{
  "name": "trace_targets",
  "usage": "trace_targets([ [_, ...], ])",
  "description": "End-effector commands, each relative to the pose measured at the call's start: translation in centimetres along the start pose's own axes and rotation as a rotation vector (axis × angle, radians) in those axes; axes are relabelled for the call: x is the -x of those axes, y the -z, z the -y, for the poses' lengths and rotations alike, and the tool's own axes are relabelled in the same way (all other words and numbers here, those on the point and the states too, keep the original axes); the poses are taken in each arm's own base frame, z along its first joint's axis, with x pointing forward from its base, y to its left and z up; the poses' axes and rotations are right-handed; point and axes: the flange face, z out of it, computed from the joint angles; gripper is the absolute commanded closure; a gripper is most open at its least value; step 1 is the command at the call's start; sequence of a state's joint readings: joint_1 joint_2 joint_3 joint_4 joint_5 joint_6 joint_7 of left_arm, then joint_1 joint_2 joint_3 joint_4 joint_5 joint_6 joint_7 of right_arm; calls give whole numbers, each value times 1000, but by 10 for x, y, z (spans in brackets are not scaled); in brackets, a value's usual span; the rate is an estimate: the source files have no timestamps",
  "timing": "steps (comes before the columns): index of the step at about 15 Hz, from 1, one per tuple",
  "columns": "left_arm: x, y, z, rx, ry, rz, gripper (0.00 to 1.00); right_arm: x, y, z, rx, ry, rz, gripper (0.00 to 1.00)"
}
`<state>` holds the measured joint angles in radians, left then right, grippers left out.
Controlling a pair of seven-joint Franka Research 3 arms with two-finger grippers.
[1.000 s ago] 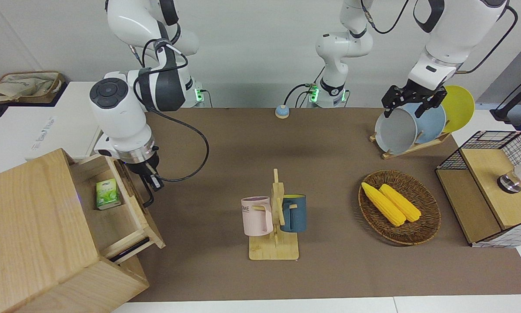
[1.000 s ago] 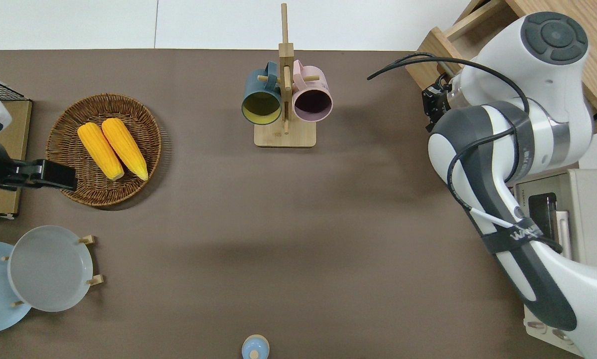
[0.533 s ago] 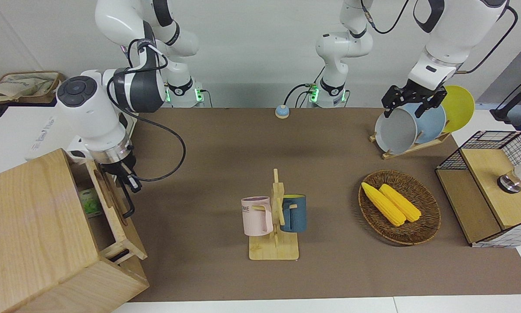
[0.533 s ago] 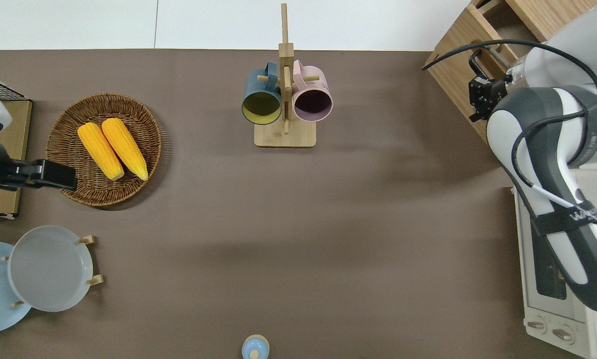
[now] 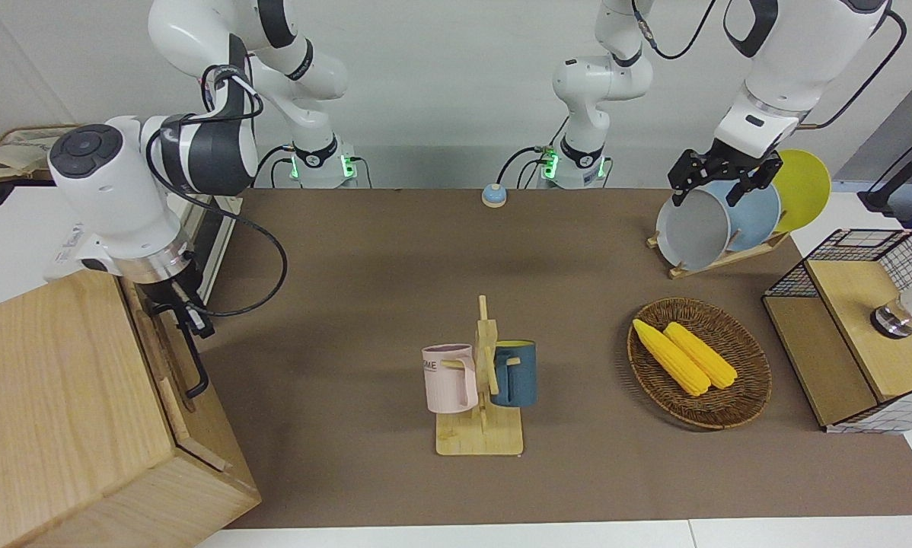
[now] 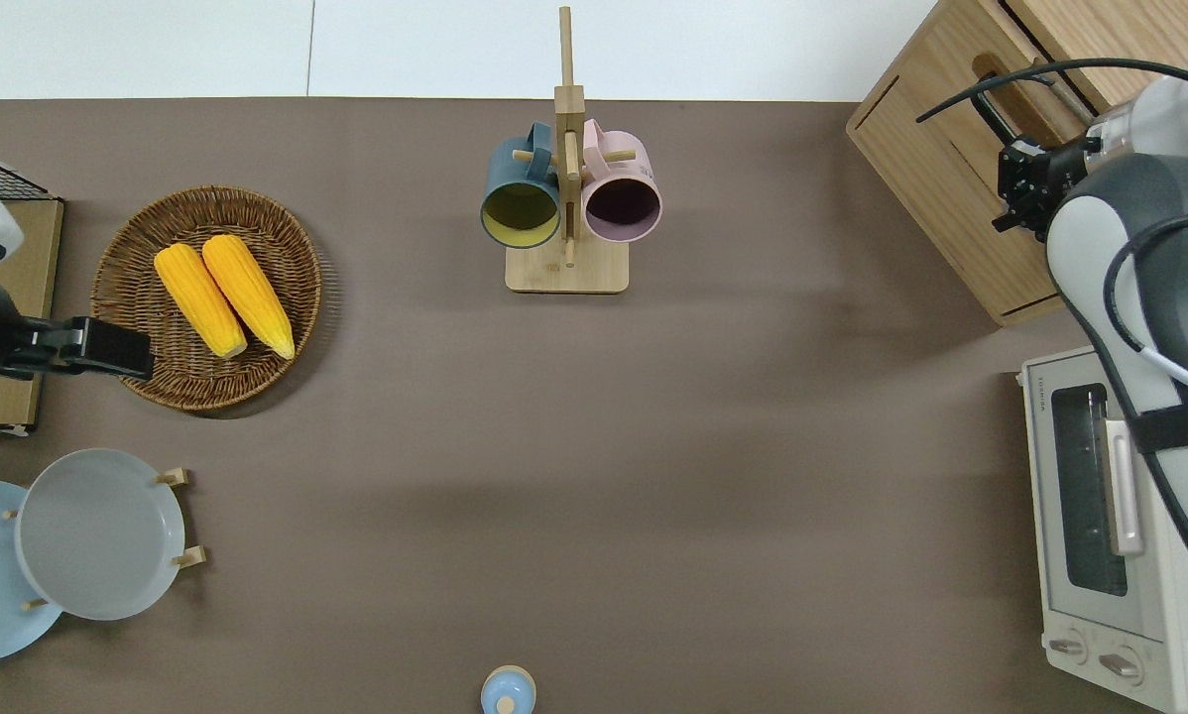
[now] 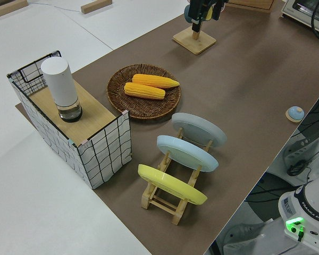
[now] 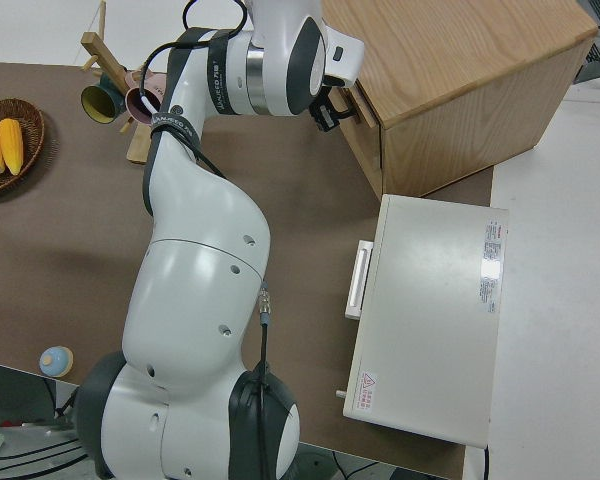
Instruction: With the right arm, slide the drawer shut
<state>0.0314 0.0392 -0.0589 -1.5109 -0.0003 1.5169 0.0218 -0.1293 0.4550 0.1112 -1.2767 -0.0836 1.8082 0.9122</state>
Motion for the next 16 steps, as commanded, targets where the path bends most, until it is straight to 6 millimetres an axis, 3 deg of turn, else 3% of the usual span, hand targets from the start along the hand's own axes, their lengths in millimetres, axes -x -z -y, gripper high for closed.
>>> trace_targets([
  [1, -1, 3, 1, -16, -9, 7, 7, -18, -4, -4, -14, 33, -5, 1000],
  [4, -1, 3, 1, -16, -9, 7, 7, -19, -5, -4, -13, 32, -4, 1000],
  [7, -2, 3, 1, -16, -9, 7, 7, -8, -5, 4, -9, 50, 2, 1000],
  [12, -1, 4, 1, -16, -9, 6, 7, 45, 4, 39, -11, 203, 10, 1000],
  [16, -1, 3, 1, -16, -9, 7, 7, 90, 39, 49, -4, 337, 24, 1000],
])
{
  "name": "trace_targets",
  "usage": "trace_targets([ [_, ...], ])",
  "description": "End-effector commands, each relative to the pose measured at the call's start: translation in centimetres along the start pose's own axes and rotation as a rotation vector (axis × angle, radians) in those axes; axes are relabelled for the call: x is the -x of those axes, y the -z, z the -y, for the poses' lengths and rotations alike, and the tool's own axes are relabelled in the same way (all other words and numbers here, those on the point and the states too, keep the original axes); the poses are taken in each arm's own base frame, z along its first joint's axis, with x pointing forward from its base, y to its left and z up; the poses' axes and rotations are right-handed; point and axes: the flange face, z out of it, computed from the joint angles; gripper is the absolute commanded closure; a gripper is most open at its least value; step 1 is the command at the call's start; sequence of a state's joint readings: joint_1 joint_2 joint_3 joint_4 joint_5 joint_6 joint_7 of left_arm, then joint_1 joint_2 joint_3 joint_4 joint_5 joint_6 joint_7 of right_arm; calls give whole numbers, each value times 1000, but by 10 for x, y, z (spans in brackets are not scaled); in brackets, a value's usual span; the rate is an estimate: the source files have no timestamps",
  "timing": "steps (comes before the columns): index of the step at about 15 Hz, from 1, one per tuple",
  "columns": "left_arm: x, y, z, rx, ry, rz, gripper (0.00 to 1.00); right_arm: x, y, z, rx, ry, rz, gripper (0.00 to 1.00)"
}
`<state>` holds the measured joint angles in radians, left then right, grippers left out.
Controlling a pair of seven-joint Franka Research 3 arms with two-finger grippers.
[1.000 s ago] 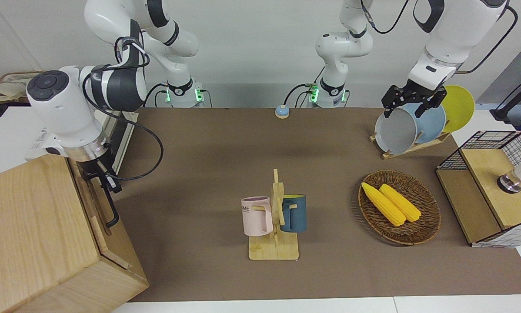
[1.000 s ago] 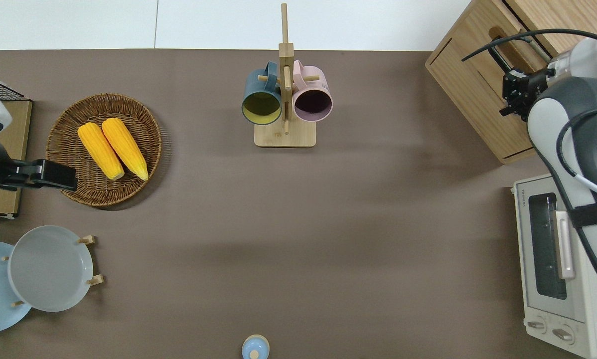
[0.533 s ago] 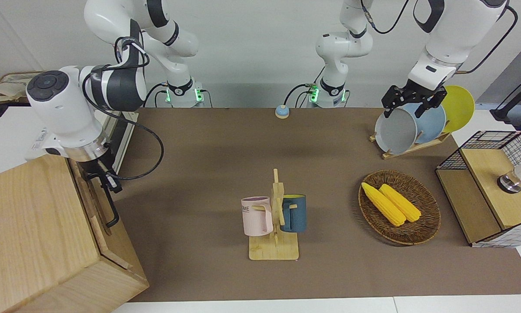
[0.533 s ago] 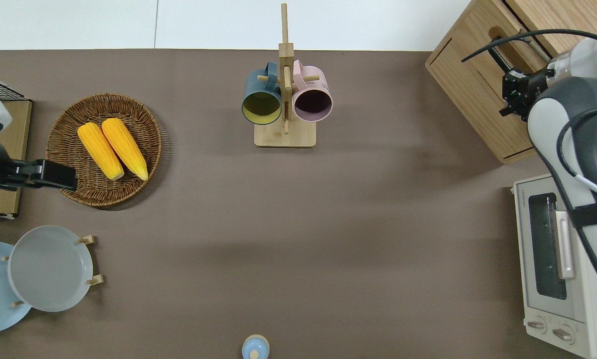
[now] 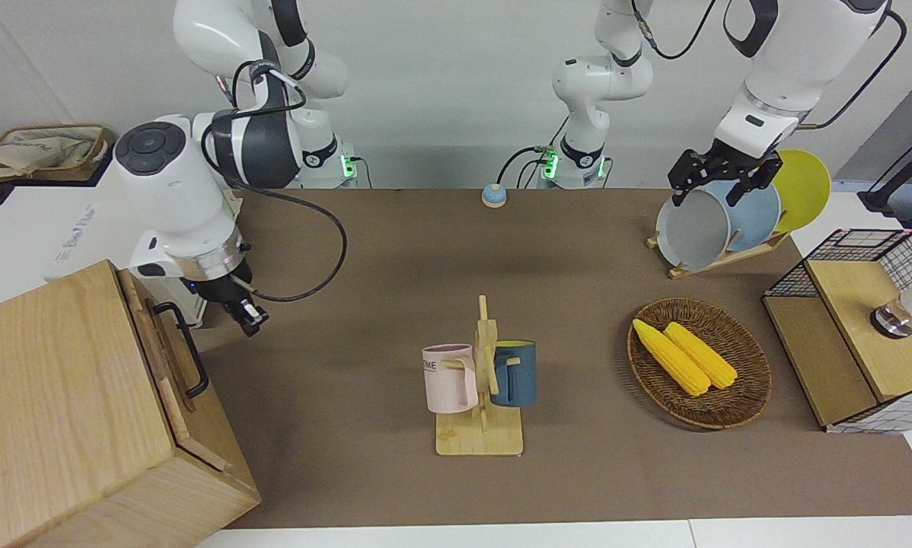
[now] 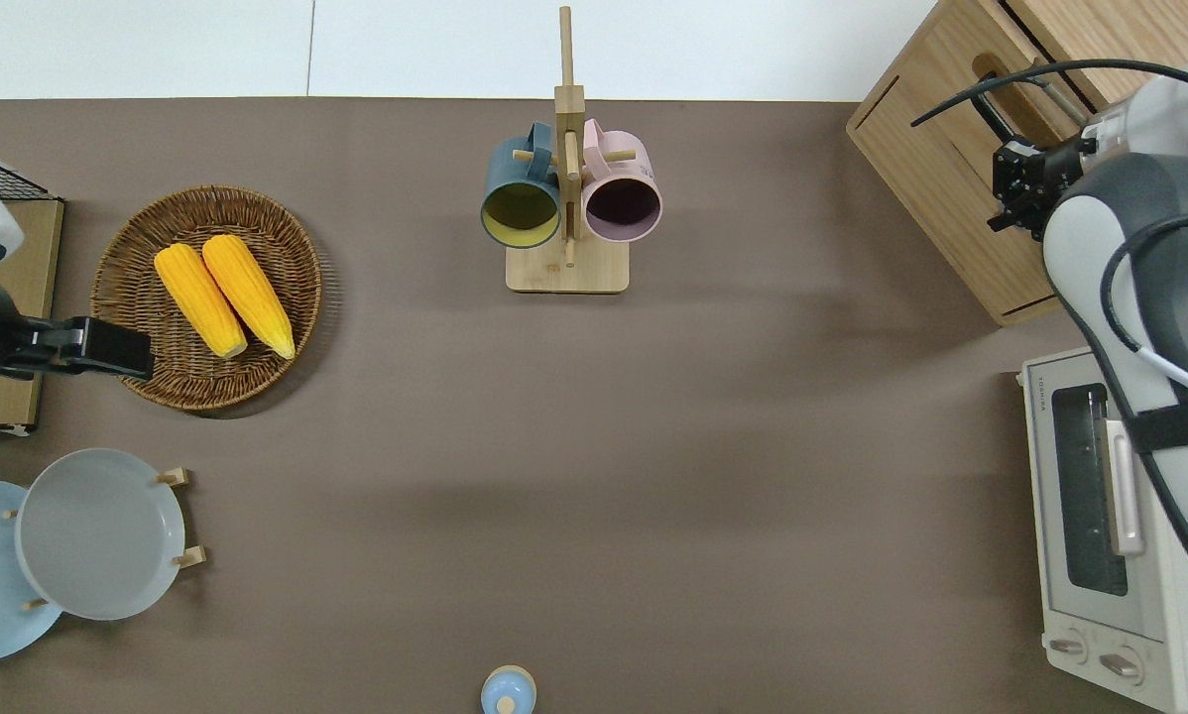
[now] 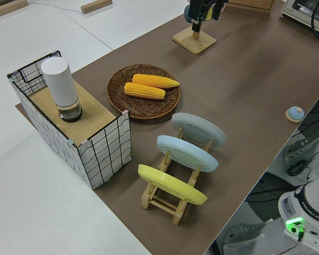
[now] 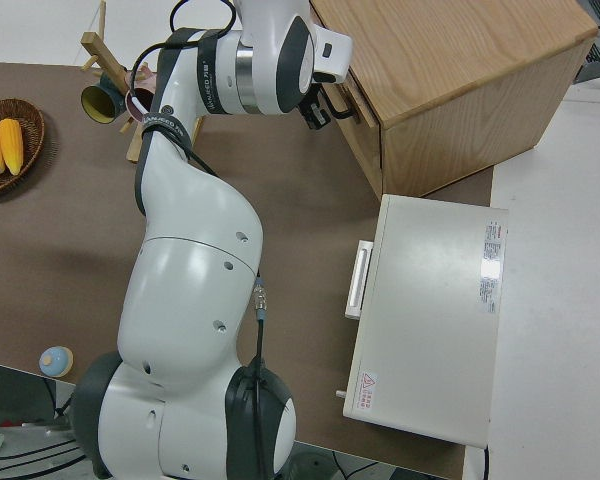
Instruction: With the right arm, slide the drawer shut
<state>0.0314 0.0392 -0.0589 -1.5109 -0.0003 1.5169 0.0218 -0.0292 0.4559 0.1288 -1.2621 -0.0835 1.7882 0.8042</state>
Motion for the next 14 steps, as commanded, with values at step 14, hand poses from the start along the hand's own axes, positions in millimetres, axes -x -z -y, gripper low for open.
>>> trace_targets([
  [14, -1, 4, 1, -16, -9, 6, 7, 113, 137, -46, 14, 625, 68, 1000],
])
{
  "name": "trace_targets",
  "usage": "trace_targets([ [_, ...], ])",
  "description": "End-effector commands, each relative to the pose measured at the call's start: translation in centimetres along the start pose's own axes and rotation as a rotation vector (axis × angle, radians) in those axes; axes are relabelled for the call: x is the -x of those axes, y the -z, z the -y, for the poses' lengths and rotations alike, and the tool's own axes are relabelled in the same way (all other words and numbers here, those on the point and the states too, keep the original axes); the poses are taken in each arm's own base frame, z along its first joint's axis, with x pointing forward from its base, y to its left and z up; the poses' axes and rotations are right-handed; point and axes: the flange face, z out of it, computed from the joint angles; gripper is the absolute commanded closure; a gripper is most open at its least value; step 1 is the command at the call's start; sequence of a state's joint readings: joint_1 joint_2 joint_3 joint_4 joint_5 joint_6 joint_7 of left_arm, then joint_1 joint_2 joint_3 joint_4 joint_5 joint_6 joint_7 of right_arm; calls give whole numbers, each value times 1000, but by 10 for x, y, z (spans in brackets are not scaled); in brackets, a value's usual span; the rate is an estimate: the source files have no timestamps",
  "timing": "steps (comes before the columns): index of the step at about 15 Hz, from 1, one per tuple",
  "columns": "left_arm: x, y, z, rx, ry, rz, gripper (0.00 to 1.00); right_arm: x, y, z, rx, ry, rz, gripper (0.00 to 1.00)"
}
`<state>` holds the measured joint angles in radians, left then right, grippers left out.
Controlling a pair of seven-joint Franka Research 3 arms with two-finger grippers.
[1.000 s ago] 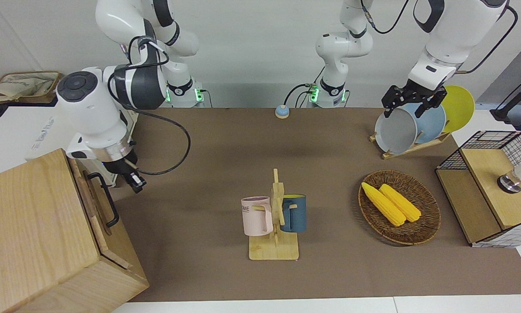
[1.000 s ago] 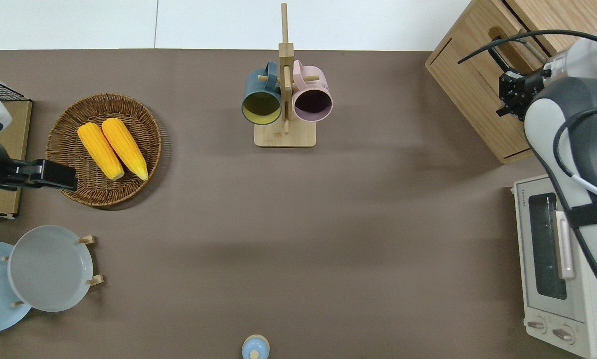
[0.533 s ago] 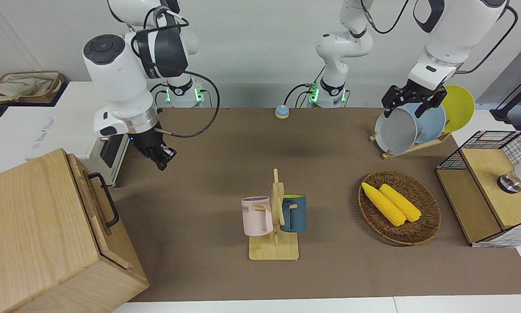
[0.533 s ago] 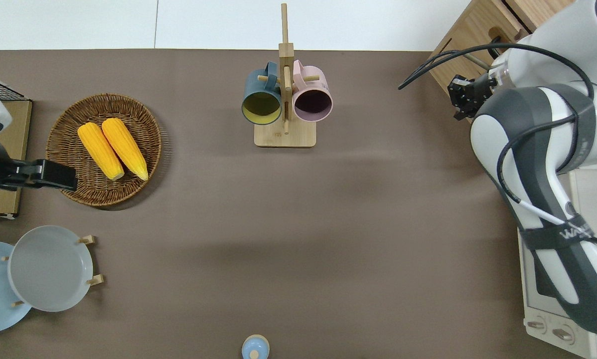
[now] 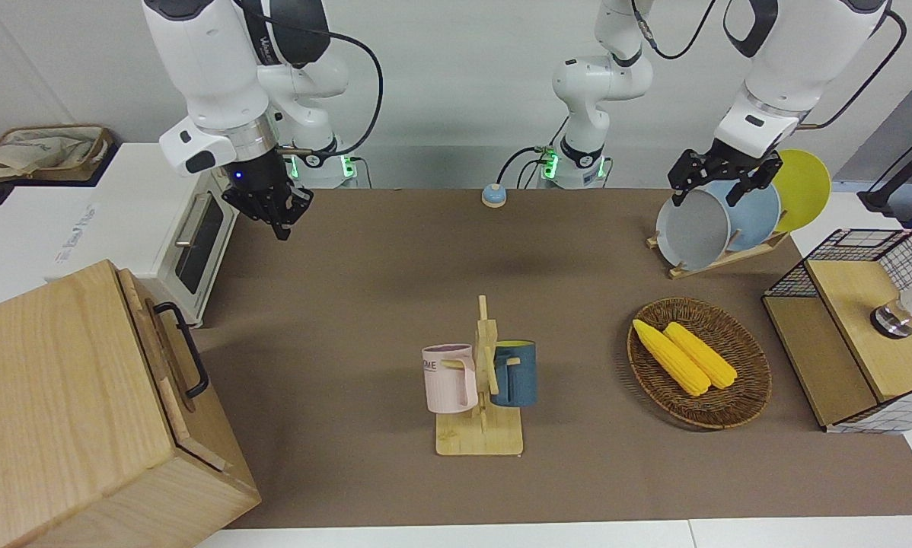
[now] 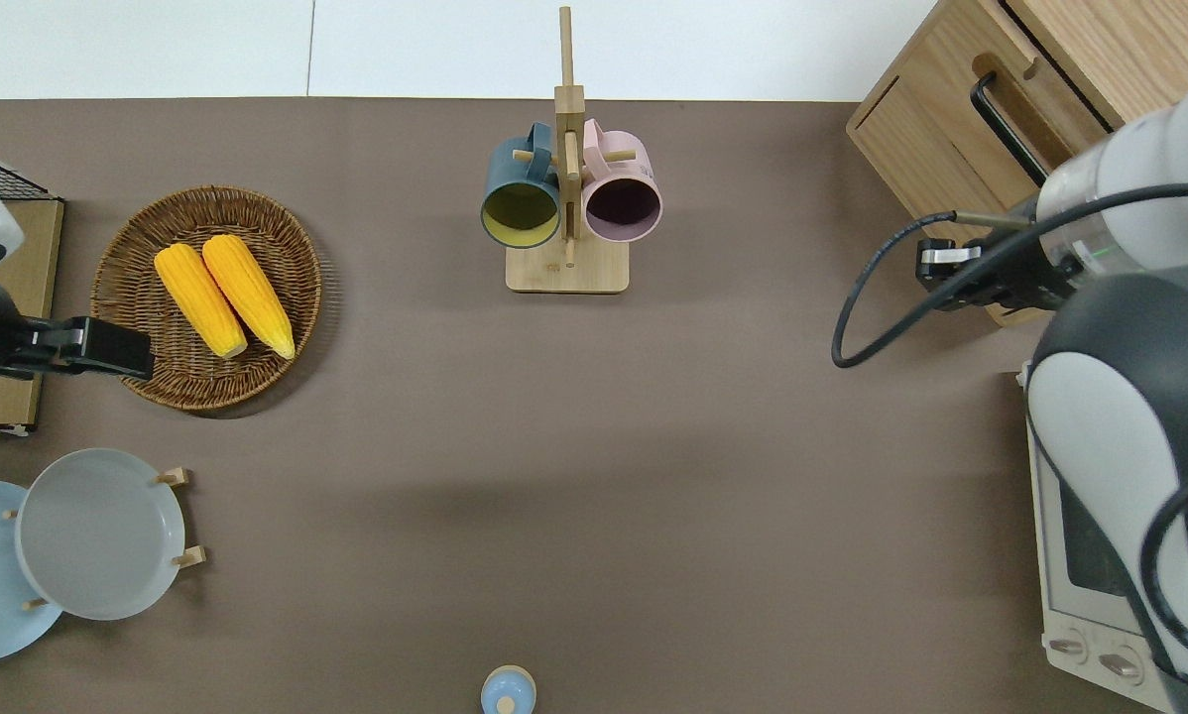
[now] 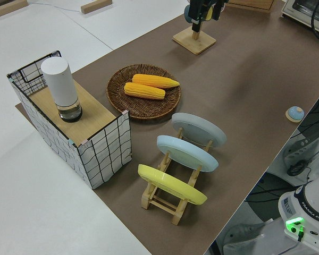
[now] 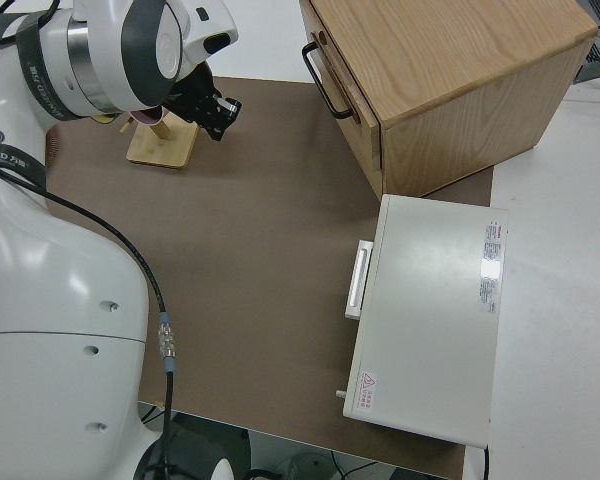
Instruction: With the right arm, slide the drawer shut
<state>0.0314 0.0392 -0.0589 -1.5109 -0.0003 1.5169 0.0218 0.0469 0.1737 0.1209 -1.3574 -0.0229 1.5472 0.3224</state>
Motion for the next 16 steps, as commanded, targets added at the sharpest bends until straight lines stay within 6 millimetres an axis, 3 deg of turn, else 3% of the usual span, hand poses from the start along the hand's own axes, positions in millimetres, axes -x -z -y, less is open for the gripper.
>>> trace_targets([
  [1, -1, 4, 1, -16, -9, 5, 7, 29, 16, -14, 12, 98, 5, 1000],
  [10, -1, 3, 1, -16, -9, 7, 7, 59, 39, -67, 22, 297, -1, 1000],
  [12, -1, 4, 1, -16, -9, 5, 7, 60, 41, -69, 22, 297, 2, 903],
  [13, -1, 3, 1, -16, -9, 7, 7, 59, 41, -69, 22, 285, 0, 691],
  [14, -1, 3, 1, -16, -9, 7, 7, 58, 41, -68, 23, 284, 2, 333],
  [16, -1, 3, 1, -16, -9, 7, 7, 56, 37, -68, 21, 283, 11, 27],
])
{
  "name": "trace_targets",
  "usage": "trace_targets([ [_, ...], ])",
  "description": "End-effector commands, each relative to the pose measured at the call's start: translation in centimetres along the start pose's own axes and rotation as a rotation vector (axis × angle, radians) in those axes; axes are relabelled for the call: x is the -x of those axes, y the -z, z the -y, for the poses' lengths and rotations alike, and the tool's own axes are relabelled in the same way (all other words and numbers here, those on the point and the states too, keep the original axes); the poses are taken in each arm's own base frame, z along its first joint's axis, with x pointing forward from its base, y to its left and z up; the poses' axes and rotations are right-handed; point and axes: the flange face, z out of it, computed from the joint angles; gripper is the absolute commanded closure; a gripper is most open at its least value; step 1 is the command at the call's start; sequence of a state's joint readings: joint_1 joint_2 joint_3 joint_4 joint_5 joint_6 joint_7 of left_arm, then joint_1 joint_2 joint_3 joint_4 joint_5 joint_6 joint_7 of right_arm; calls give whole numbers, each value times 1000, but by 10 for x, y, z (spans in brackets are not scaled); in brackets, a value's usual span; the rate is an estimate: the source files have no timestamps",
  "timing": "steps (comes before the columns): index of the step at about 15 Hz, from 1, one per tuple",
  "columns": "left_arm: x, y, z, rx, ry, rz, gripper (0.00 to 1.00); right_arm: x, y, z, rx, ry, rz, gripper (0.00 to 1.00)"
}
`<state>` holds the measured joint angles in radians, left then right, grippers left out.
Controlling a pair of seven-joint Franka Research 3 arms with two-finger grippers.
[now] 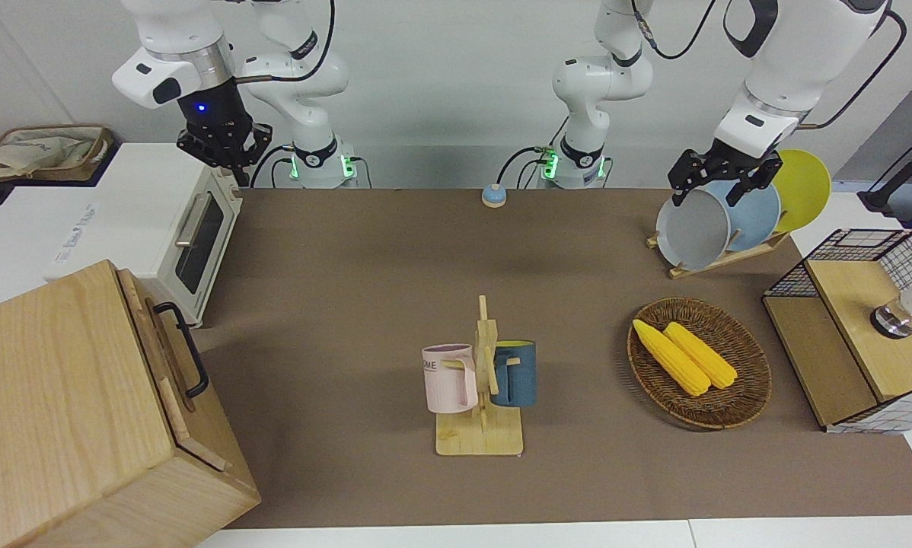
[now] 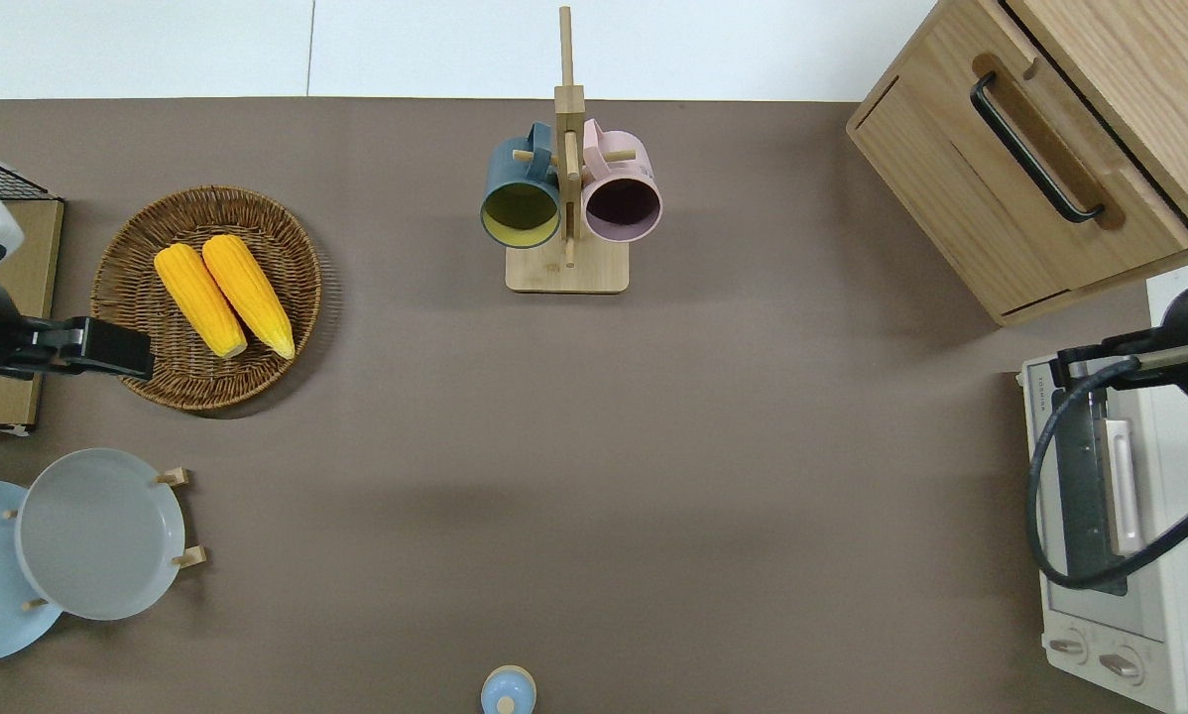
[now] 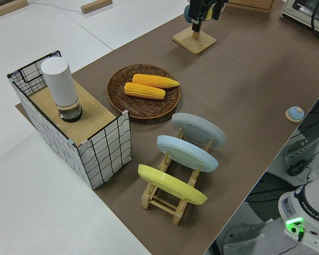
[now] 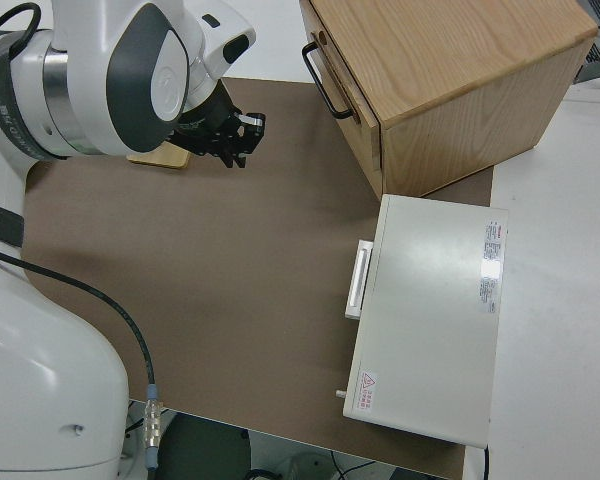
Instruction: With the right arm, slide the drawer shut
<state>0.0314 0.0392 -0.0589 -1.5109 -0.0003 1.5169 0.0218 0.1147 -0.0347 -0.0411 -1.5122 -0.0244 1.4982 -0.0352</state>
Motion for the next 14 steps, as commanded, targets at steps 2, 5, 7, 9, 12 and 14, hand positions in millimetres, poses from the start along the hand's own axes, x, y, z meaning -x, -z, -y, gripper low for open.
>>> trace_targets([
  [2, -1, 4, 1, -16, -9, 5, 7, 1, -5, -4, -6, 15, 11, 13],
  [5, -1, 4, 1, -16, -9, 5, 7, -12, 0, -3, -9, 24, -3, 13],
  [7, -1, 3, 1, -16, -9, 7, 7, -15, 1, 4, 0, 38, 14, 13],
  [9, -1, 3, 1, -16, -9, 7, 7, -17, -1, 5, 3, 39, 19, 13],
  [12, -1, 4, 1, -16, -9, 5, 5, -17, -1, 1, 6, 39, 19, 13],
  [14, -1, 3, 1, -16, -9, 7, 7, -16, -2, 0, 7, 37, 29, 13],
])
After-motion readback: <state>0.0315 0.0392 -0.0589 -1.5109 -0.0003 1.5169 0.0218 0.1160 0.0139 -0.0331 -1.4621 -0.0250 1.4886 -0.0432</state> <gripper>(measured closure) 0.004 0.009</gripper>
